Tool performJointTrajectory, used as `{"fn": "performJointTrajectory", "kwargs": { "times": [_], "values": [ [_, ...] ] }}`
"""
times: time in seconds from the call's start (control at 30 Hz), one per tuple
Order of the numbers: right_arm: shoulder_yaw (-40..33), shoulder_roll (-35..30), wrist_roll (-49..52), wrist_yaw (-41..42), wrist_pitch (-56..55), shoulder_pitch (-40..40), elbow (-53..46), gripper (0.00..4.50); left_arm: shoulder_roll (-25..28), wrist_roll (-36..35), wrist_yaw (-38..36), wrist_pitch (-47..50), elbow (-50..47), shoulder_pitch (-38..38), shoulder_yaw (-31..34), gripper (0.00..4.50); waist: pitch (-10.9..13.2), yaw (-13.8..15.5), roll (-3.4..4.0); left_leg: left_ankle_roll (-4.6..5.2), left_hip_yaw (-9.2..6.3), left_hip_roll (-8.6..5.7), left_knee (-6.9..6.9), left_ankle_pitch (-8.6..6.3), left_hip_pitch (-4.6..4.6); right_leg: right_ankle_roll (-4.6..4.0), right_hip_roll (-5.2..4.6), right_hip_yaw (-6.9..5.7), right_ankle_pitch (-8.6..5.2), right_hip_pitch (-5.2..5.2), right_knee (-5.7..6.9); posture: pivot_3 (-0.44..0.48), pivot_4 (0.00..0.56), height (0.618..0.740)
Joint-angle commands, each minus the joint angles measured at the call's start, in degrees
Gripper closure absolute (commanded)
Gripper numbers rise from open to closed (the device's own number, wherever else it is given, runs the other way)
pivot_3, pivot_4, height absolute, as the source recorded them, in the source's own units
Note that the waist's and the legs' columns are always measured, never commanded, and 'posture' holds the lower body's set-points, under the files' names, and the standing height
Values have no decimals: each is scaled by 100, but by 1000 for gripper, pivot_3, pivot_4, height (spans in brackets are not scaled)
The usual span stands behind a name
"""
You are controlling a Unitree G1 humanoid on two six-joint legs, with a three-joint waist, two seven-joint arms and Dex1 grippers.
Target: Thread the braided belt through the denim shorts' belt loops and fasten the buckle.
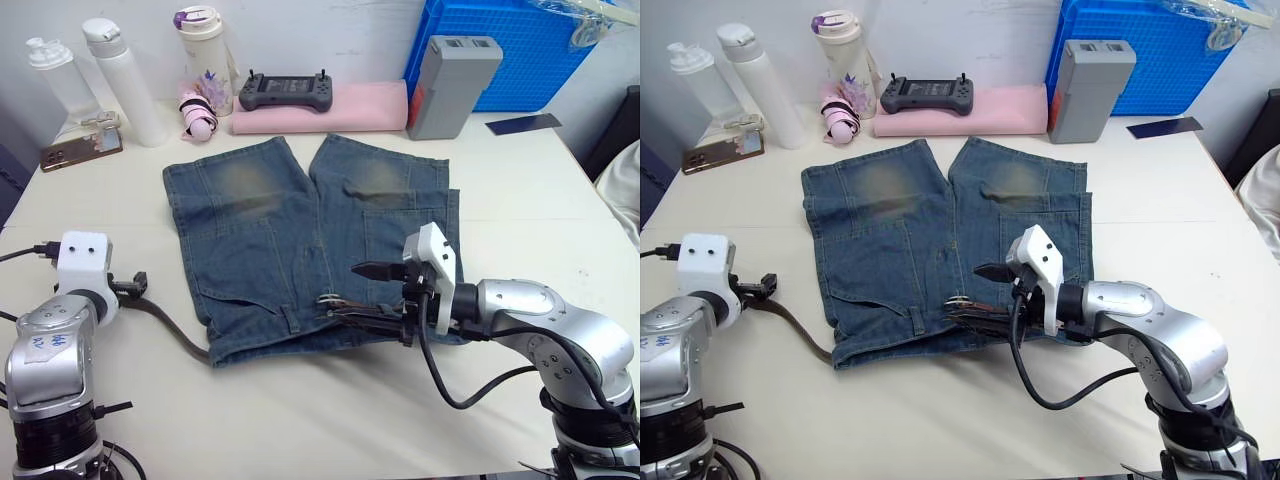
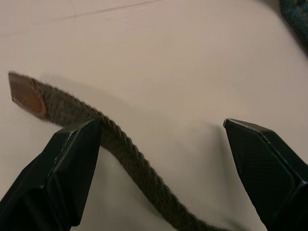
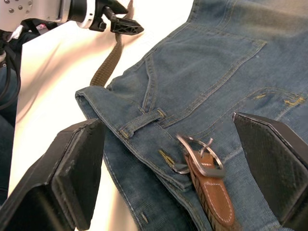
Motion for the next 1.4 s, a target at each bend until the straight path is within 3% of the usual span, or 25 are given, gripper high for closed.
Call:
{"fn": "performJointTrajectory", "kwargs": {
  "times": [0.03, 0.17, 0.2, 0.27, 0.5, 0.6, 0.83, 1.0, 1.03, 1.2, 1.4],
  "values": [
    [-18, -63, 97, -9, -140, -1, -144, 0, -175, 61, 229, 138, -335, 105, 204, 69, 0, 5, 0, 0, 1, 0, 0, 0, 1, 0, 0, 1, 0, 0, 0, 0, 150, 740],
    [50, -99, -8, -29, -225, 40, -75, 0, -518, 63, 474, 315, -442, 71, 461, 69, -1, 15, -1, 0, 0, -1, 3, 0, 4, 0, -1, 4, 0, 6, 0, 0, 150, 740],
    [66, -97, -23, -42, -245, 38, -60, 0, -581, 54, 508, 330, -444, 81, 525, 314, -1, 15, -2, 0, 0, -1, 3, 0, 3, 0, -2, 4, 0, 6, -1, 0, 150, 740],
    [89, -89, -48, -76, -275, 27, -34, 0, -706, -11, 514, 322, -421, 93, 644, 996, -1, 10, -2, 0, 0, -1, 2, 0, 4, 0, -2, 3, 0, 7, -1, 0, 150, 740],
    [148, -76, -139, -230, -342, 5, 24, 0, -726, -118, 432, -60, -37, 131, 538, 4229, -1, 14, -1, 0, 1, -1, 2, 0, 8, 0, -2, 4, 0, 8, -1, 0, 150, 740],
    [160, -81, -176, -316, -328, 14, 30, 0, -633, -230, 266, -692, 33, -39, 289, 4229, -1, 16, -1, 0, 0, 0, 3, 0, 10, 0, -2, 4, 0, 11, -1, 0, 150, 740],
    [121, -56, -258, -528, -346, -3, 42, 0, 447, 73, -602, -2665, -16, -320, -1251, 4229, 6, 19, -13, 0, -5, -7, 2, 0, 5, 0, -7, 2, 0, 11, -4, 0, 150, 740],
    [51, -62, -757, -875, -729, -299, 155, 0, 1251, 395, -1809, -5143, -213, -684, -2660, 4229, 11, 9, -8, -1, -2, -2, -1, 0, -3, -2, -2, -8, -1, 3, -6, 0, 150, 740],
    [260, -309, -1161, -765, -1057, -398, 122, 0, 1347, 393, -2078, -5585, -220, -678, -2872, 4229, 12, 1, -5, -1, 2, -3, 0, 0, -5, -2, -4, -5, -1, 2, -14, 0, 150, 740],
    [1320, -1229, -3057, -389, -2743, -566, 196, 0, 1490, 246, -2868, -6895, -31, -645, -3263, 4229, 17, -3, 3, -1, 12, 9, -3, 0, -7, -1, 9, -8, -1, 2, -32, 0, 150, 740],
    [1870, -1070, -4307, -500, -3950, -549, 357, 0, 1449, 215, -3290, -7626, 254, -678, -3362, 4229, 17, 2, 3, 0, 27, 12, 7, 0, -18, 1, 11, -4, 0, -4, -38, 0, 150, 740]
  ]
}}
